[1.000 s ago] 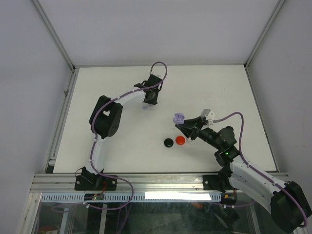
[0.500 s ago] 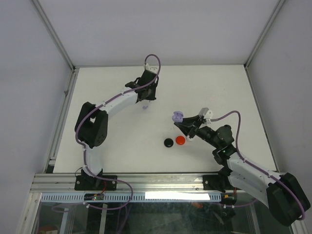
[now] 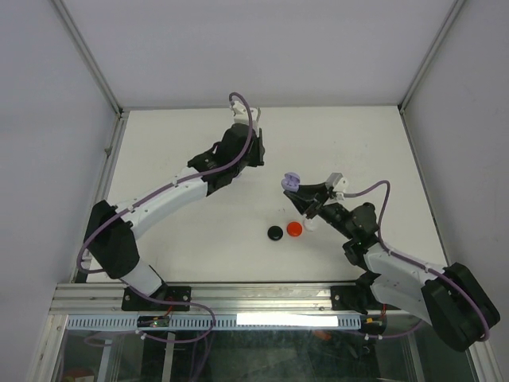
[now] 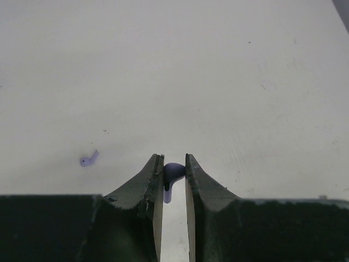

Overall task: Insert the wireless bluetooth earbuds into the charging case
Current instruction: Place the earbud in the charging case.

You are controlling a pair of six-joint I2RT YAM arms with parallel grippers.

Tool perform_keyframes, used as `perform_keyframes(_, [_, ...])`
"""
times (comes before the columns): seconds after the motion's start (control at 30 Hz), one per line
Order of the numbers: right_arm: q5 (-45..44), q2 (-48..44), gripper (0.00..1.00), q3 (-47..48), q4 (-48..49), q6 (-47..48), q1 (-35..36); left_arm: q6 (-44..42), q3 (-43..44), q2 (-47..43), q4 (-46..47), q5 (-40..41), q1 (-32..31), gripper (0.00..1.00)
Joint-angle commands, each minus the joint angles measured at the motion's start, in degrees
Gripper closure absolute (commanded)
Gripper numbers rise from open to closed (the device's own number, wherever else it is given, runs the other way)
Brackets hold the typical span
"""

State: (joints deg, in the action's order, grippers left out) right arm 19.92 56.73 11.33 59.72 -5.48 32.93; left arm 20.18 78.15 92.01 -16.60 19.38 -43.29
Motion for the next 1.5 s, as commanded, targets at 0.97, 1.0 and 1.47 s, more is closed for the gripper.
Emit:
perform_keyframes(0.97, [-2.9, 7.0, 1.00, 2.1, 18.3, -4.2, 0.3, -4.9, -21.8, -16.8, 44.5, 0.8, -16.8, 0.85])
perform_keyframes(1.0, [-2.9, 6.9, 1.00, 2.1, 18.3, -4.3, 0.3, -5.0, -21.9, -16.6, 44.9, 0.7, -17.0, 0.85])
perform_keyframes(1.47, [-3.4, 3.8, 1.00, 1.7, 17.9, -4.8, 0.3, -8.6, -22.9, -13.5, 48.5, 0.4, -19.7, 0.86])
